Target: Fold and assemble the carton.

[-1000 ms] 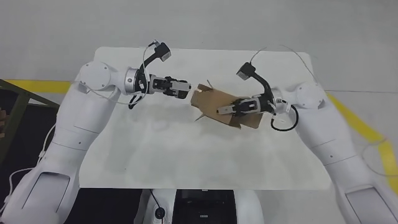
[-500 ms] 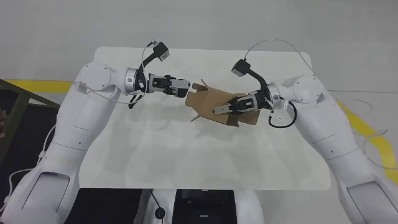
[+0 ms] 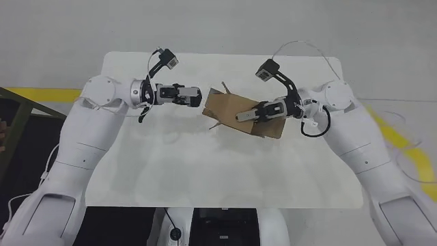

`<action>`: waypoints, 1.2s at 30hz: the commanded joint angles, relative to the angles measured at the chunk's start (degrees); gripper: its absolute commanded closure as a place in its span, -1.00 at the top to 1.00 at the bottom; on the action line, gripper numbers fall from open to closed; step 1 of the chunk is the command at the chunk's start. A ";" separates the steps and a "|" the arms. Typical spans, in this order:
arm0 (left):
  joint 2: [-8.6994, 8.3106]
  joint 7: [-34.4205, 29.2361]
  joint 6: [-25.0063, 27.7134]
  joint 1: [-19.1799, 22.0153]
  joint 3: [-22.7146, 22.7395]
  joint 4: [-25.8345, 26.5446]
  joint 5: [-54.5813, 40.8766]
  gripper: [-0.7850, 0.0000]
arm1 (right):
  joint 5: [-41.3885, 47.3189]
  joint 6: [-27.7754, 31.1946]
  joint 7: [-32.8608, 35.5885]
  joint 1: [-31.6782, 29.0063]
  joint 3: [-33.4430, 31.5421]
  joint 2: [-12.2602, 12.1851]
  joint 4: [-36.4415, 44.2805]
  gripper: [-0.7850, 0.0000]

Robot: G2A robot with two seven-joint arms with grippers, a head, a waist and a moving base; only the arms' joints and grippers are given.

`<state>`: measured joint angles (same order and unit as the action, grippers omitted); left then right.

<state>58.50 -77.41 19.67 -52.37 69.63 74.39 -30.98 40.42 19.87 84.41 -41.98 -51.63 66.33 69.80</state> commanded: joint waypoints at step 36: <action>0.64 4.85 4.53 2.80 -6.81 0.67 11.58 1.00 | 7.63 -3.56 3.59 6.86 6.40 0.49 -1.89 -1.00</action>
<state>59.13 -72.05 24.21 -49.89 62.90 75.30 -19.14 48.10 16.31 88.00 -35.07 -45.25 66.72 67.91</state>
